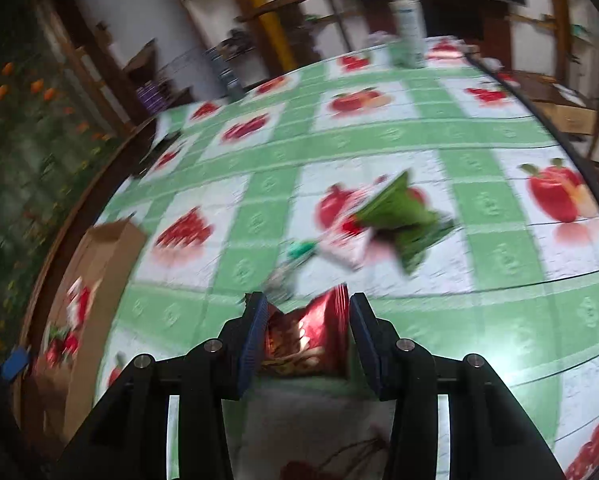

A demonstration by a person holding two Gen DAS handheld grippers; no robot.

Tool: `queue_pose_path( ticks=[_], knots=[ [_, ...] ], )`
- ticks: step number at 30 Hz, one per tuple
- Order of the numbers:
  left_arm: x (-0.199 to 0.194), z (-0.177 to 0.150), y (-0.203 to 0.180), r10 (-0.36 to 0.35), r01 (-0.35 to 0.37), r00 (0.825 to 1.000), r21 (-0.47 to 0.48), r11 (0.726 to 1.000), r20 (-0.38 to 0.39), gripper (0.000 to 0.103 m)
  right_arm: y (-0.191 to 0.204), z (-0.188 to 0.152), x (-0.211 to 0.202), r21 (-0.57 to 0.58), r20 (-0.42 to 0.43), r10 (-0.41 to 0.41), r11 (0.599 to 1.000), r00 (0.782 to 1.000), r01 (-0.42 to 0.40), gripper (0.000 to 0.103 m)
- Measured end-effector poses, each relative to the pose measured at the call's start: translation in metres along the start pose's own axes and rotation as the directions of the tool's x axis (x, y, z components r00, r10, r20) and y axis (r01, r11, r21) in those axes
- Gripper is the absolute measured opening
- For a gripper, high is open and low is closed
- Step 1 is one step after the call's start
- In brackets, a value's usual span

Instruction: Organize snacks

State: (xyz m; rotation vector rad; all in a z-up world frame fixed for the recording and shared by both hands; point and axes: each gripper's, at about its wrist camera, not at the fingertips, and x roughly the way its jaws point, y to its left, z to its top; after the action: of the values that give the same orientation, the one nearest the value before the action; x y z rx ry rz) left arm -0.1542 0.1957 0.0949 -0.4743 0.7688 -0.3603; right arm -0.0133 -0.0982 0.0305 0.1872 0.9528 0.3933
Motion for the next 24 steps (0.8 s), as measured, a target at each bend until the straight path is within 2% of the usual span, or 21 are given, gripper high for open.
queue_pose_path(
  ticks=[2,3,7,18,20,23,24],
  knots=[
    [0.003,-0.001,-0.003,-0.002,0.002,1.0,0.012,1.0,-0.009,0.103,0.006,-0.004,-0.006,-0.021,0.002,0.031,0.999,1.0,-0.031,0.044],
    [0.005,-0.002,-0.005,-0.001,0.001,1.0,0.019,1.0,-0.015,0.103,0.006,-0.006,-0.009,-0.022,0.01,0.02,1.0,1.0,-0.02,0.045],
    [0.01,-0.003,-0.006,-0.001,0.002,1.0,0.023,1.0,-0.029,0.103,0.009,-0.009,-0.015,-0.045,0.022,-0.035,0.998,0.999,0.036,0.058],
    [0.02,-0.005,-0.007,0.003,-0.002,0.998,0.021,1.0,-0.056,0.103,0.031,-0.016,0.006,-0.066,-0.046,0.009,0.998,0.999,-0.012,0.061],
    [0.022,-0.006,-0.008,0.003,-0.002,0.998,0.023,1.0,-0.061,0.103,0.044,-0.018,0.01,-0.094,-0.059,0.052,0.994,0.997,-0.058,0.061],
    [0.022,-0.006,-0.009,0.005,-0.003,0.998,0.029,1.0,-0.064,0.103,0.063,-0.02,0.012,-0.13,-0.098,0.18,0.973,0.979,-0.192,0.058],
    [0.022,-0.007,-0.01,0.006,-0.004,0.998,0.033,0.999,-0.064,0.103,0.064,-0.018,0.008,-0.13,-0.083,0.194,0.97,0.977,-0.204,0.059]
  ],
)
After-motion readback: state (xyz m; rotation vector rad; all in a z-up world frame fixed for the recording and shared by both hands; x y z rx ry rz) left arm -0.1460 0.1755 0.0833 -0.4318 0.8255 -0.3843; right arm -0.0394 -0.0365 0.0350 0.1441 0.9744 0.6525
